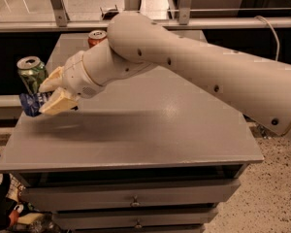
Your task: Move rxbar blueberry near green can
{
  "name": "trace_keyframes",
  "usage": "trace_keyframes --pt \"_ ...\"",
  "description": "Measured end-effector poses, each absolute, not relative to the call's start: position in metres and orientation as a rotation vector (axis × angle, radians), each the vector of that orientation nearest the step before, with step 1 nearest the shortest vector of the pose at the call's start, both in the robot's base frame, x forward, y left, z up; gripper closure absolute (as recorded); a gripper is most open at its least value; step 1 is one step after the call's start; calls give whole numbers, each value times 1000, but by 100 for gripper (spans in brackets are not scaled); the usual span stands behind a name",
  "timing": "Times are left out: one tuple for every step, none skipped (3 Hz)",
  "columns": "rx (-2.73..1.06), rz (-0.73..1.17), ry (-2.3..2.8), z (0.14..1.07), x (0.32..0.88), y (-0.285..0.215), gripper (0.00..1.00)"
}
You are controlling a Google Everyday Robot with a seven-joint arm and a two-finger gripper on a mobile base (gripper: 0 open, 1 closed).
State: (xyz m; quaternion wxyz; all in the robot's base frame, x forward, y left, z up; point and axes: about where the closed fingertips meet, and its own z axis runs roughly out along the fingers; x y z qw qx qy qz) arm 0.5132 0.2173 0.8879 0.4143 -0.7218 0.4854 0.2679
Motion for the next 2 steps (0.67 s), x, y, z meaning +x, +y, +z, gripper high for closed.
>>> trace_keyframes --pt "-1817 674 1217 888 512 219 13" --pt "-1820 676 1214 888 510 220 0"
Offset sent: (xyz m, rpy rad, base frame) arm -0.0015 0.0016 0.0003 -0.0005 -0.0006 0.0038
